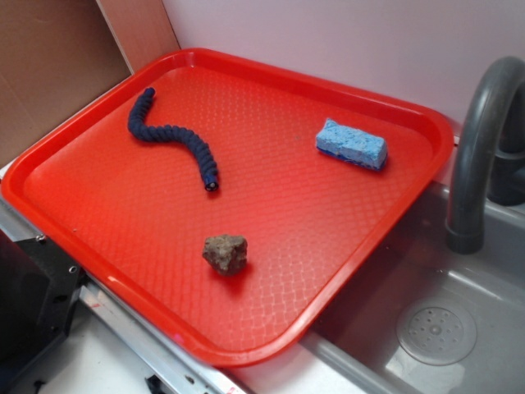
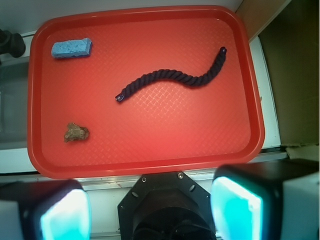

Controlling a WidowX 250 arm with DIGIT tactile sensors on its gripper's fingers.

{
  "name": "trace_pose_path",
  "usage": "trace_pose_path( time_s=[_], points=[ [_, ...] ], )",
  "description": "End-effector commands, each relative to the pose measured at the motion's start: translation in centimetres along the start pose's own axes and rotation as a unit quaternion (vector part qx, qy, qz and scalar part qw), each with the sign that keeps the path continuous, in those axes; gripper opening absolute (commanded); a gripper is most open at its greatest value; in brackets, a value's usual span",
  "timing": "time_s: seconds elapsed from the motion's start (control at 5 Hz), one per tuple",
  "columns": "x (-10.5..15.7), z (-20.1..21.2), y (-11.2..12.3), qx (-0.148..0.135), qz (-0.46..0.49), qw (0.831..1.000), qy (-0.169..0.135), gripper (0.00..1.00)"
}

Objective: Grab the blue sponge.

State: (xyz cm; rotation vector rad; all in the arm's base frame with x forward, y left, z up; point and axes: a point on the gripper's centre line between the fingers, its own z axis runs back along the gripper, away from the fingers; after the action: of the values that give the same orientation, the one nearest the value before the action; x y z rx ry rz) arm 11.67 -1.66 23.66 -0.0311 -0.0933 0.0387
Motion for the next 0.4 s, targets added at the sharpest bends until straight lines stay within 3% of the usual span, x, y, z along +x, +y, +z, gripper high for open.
trace_pose_path(
  time_s=[0.0, 0.2],
  points=[
    [0.0, 0.0, 0.0, 0.0, 0.0, 1.0, 0.0, 1.0],
    [3.2, -1.3, 0.1, 0.036, -0.074, 0.997, 0.001, 1.0]
  ],
)
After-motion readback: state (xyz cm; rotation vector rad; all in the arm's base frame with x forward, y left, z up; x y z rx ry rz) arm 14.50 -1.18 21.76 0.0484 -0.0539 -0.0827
